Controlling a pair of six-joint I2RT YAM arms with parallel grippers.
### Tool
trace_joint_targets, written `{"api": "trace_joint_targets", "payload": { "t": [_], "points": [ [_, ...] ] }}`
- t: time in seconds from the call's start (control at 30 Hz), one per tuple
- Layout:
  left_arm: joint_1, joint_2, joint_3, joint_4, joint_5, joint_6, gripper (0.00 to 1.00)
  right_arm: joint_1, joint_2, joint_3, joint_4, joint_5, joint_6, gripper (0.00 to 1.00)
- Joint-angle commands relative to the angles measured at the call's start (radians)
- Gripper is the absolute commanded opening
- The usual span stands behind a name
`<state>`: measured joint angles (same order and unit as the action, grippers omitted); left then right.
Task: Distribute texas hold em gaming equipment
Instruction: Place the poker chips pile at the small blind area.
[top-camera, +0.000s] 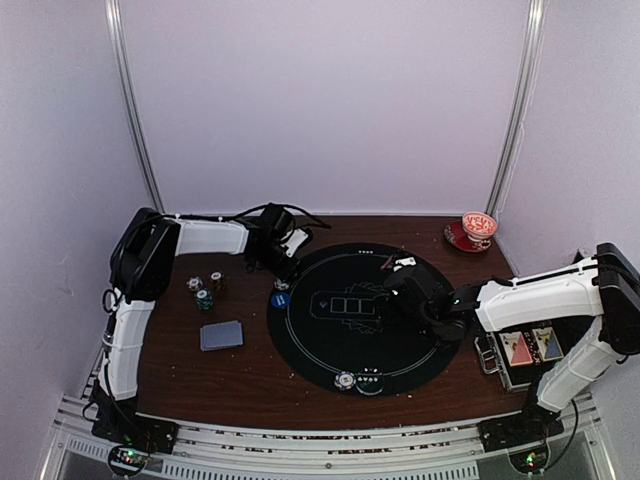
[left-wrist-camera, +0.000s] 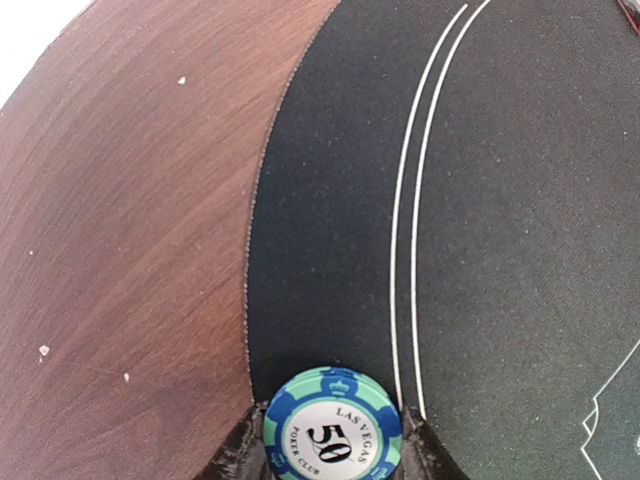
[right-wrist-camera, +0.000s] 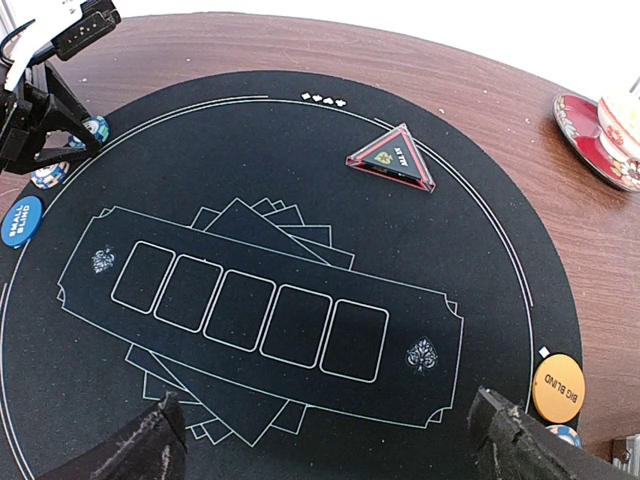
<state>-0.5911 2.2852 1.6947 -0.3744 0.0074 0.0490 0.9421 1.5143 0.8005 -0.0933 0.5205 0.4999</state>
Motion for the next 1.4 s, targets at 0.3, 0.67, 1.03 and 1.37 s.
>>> {"api": "trace_joint_targets", "payload": {
  "t": [0.3, 0.67, 1.03, 1.37],
  "points": [
    [0.005, -0.019, -0.040, -0.028, -0.039, -0.003, 0.35, -0.005, -0.008, -0.004, 0.004, 0.004, -0.004, 1.00],
    [0.003, -0.041, -0.045, -0.029, -0.070, -0.005, 0.67, -0.006, -0.011, -0.003, 0.002, 0.000, -0.004, 1.00],
    [0.003, -0.113, 0.034, -0.027, -0.062, 0.027, 0.92, -0.005, -0.009, -0.003, 0.004, -0.001, -0.005, 1.00],
    [0.031, -0.374, -0.089, -0.036, -0.157, 0.116, 0.98, -0.005, -0.013, -0.003, 0.001, -0.005, -0.006, 1.00]
  ]
}}
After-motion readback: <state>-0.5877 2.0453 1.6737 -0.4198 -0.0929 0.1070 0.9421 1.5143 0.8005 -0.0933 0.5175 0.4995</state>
